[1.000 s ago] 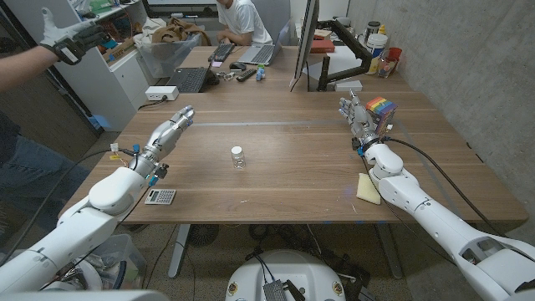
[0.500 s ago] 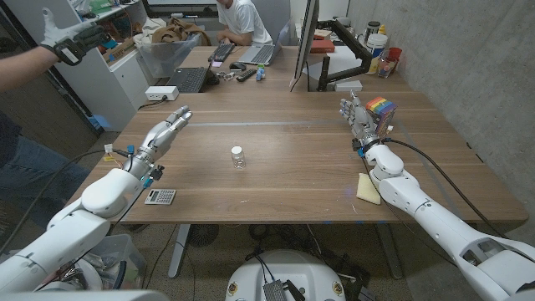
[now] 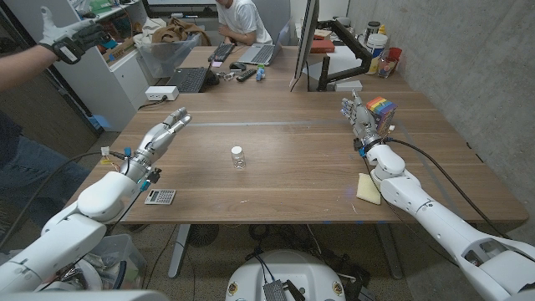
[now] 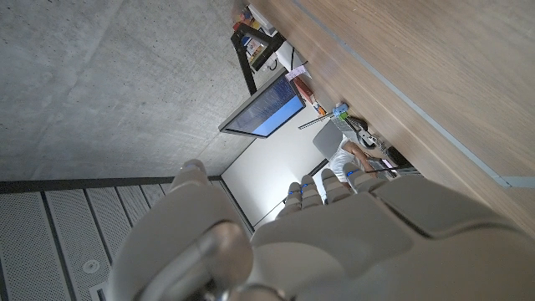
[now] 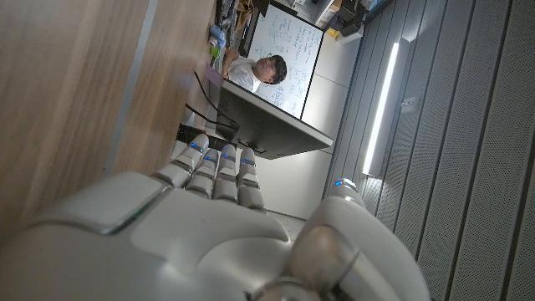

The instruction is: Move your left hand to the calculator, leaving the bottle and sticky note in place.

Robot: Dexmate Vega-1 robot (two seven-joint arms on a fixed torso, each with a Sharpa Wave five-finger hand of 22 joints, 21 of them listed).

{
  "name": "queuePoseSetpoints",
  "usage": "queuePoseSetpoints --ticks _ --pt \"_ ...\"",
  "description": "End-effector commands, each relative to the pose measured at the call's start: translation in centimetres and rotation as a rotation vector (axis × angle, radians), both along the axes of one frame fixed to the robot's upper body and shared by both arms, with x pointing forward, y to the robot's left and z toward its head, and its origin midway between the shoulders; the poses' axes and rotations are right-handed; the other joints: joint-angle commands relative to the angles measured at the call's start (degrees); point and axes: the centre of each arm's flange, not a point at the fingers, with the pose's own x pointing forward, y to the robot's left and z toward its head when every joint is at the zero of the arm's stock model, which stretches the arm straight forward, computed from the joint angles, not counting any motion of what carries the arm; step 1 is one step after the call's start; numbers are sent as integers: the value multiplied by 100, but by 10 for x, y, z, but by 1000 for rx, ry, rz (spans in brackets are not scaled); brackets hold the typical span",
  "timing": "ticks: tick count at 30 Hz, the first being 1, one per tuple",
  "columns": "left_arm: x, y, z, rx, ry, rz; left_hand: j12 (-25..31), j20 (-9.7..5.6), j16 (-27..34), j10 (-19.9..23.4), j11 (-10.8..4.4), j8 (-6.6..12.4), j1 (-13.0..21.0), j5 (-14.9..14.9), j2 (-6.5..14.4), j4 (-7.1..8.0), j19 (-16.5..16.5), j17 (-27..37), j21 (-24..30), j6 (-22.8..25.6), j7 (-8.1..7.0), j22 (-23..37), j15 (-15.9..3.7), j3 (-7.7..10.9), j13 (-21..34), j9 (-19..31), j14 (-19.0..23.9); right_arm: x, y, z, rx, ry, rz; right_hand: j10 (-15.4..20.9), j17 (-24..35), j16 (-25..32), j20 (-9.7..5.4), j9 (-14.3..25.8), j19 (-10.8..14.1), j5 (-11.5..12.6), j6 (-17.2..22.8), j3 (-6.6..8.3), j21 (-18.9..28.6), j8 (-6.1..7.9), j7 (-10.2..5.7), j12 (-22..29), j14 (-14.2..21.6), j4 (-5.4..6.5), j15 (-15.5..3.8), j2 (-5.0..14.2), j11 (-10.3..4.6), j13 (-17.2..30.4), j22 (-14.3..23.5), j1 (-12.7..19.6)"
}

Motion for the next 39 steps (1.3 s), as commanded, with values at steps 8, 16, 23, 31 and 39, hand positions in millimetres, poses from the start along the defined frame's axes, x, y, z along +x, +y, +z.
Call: queuePoseSetpoints --ticks 8,16,23,31,39 --pt "-18 3 2 42 -20 28 -2 48 -3 -38 -14 -12 148 -18 38 -79 -21 30 2 -16 -37 18 13 19 36 30 -60 -2 -3 1 -12 -3 -9 -17 26 2 -21 27 50 -2 -27 4 -26 -36 -38 -25 -5 -14 -9 52 0 27 6 19" --pt "-30 4 4 89 -13 48 -2 64 -1 -44 -11 -15 206 -32 54 -110 -23 31 6 -28 -59 19 20 35 37 33 -63 -4 -8 2 -18 -6 -17 -38 26 -1 -23 28 58 -4 -98 -3 -47 -62 -38 -35 -12 -18 -3 55 -13 27 7 17" --pt "-42 7 1 102 -14 67 -3 76 0 -51 -20 -15 247 -43 64 -132 -23 31 10 -29 -67 20 19 45 39 36 -66 -5 -10 3 -27 -3 -22 -33 26 -2 -24 29 63 -5 -105 -5 -59 -62 -39 -34 -17 -21 -7 58 -4 27 8 17" --pt "-48 11 -10 103 9 82 -2 82 1 -54 -15 -18 292 -57 72 -157 -30 32 11 -40 -81 21 22 54 40 38 -69 -4 -9 2 -30 3 -16 -37 27 0 -21 29 68 -6 -109 -8 -73 -60 -35 -37 -13 -23 -2 63 3 27 8 17" --pt "-56 13 -18 105 30 88 1 89 2 -52 -22 -23 327 -70 77 -178 -25 33 17 -56 -93 23 20 60 41 40 -72 -4 -10 2 -47 2 -35 -34 27 -1 -18 30 75 -7 -111 -12 -87 -58 -39 -36 -14 -26 -8 65 -3 27 9 17"
